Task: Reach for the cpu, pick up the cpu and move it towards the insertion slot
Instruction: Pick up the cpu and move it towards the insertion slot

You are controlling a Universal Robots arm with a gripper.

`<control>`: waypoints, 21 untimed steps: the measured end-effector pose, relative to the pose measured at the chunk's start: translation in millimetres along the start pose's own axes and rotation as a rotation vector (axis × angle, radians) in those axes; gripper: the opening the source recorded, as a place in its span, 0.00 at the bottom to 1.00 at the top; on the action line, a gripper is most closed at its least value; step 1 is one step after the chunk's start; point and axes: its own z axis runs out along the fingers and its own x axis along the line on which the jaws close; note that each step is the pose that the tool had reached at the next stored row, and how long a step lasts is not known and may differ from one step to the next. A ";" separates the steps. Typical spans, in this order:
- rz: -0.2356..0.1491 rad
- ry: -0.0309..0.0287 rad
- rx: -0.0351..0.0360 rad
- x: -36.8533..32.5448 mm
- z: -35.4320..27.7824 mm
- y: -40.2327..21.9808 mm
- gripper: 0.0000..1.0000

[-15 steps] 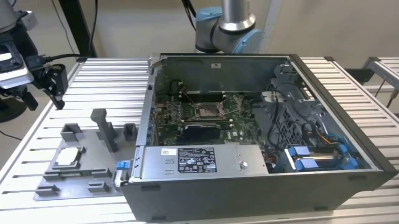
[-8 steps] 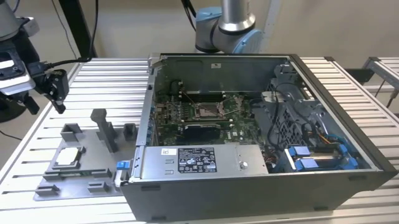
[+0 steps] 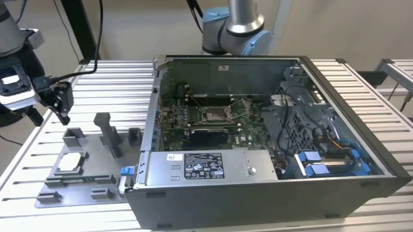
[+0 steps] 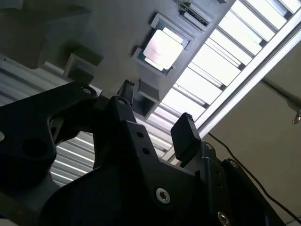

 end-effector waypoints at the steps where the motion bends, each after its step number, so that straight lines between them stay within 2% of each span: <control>1: 0.000 0.0001 0.0001 0.1 1.7 -0.6 1.00; 5: 0.001 0.0002 0.0002 0.3 8.8 -4.1 1.00; 12: 0.001 -0.0001 0.0000 0.3 21.4 -14.0 1.00; 17: 0.001 0.0000 0.0001 0.4 30.2 -15.6 1.00; 21: 0.001 0.0002 0.0002 0.4 31.6 -15.8 1.00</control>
